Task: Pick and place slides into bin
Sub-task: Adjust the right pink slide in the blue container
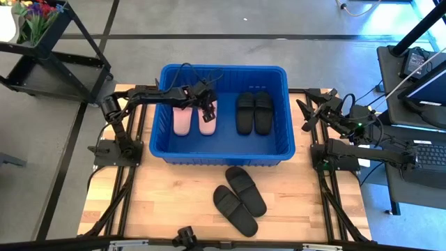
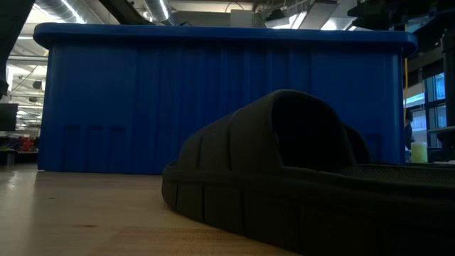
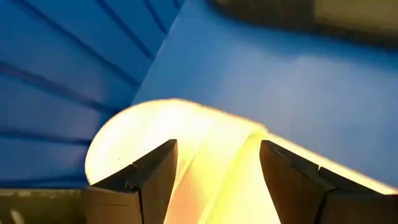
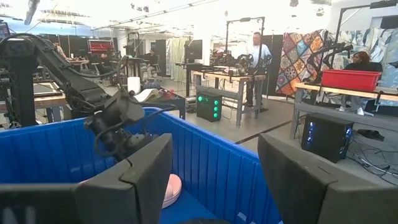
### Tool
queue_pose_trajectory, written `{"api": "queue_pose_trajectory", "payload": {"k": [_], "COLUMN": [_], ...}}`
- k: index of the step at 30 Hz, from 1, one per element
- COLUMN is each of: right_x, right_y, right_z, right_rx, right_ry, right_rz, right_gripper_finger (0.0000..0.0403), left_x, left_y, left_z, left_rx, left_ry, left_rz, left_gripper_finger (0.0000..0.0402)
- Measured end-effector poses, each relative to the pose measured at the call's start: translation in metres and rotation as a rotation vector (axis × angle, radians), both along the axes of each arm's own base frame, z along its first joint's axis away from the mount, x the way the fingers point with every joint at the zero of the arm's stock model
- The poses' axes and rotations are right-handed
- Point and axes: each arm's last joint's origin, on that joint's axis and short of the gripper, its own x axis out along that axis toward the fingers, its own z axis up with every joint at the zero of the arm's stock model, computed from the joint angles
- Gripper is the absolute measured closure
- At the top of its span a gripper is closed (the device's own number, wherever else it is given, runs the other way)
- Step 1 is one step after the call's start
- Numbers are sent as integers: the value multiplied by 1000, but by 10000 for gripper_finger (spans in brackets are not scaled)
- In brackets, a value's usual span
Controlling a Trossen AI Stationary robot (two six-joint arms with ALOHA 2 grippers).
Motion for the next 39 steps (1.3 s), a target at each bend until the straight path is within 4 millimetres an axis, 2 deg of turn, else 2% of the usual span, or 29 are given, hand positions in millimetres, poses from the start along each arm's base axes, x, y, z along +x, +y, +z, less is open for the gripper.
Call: {"api": "queue_pose_trajectory", "payload": {"k": [19, 39], "right_x": [0, 0], "right_y": [0, 0], "right_z": [-1, -4], "right_rx": [0, 12], "right_ry": [8, 44], "right_rz": [0, 0], "right_gripper_finger": [164, 164], "left_x": [-17, -29], "left_y": [-6, -9], "left_z": [-9, -13], "left_rx": [81, 96], "left_ry": [323, 484], "left_rz": [22, 62], "left_gripper_finger": [178, 178]}}
